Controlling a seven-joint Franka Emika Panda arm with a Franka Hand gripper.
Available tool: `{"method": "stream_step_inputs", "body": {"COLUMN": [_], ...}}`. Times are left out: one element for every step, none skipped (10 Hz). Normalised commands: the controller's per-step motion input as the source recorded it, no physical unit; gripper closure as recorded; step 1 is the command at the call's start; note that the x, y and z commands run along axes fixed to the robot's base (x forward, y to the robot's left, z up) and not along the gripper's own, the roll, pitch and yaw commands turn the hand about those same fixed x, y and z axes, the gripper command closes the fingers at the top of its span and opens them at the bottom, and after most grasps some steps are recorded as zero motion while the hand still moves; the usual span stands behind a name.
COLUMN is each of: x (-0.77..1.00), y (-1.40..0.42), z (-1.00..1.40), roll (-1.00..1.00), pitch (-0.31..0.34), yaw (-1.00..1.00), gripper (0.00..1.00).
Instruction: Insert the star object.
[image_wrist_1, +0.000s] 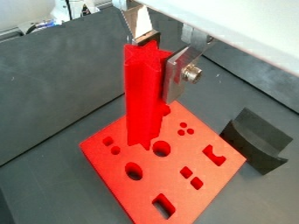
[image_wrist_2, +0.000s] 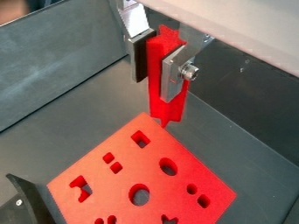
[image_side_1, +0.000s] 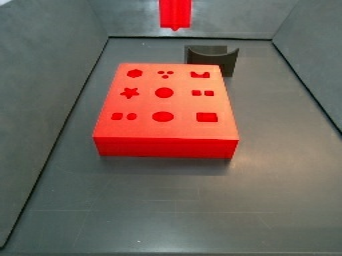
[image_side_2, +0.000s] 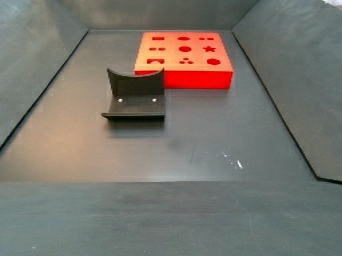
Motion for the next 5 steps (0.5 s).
{"method": "stream_step_inputs", "body": {"x": [0.00, -0.21, -0.31, -0.37, -0.47], "y": [0.00, 0.31, 0.75, 0.72, 0.71], "z": [-0.03, -0.44, -0.80, -0.97, -1.00], "roll": [0.00, 0.06, 0.08, 0.08, 0.05], "pitch": [0.000, -0.060, -0.077, -0.039, -0.011], "yaw": [0.00, -0.12, -0.22, -0.25, -0.27], "gripper": [1.00, 1.00, 1.00, 1.00, 1.00]}}
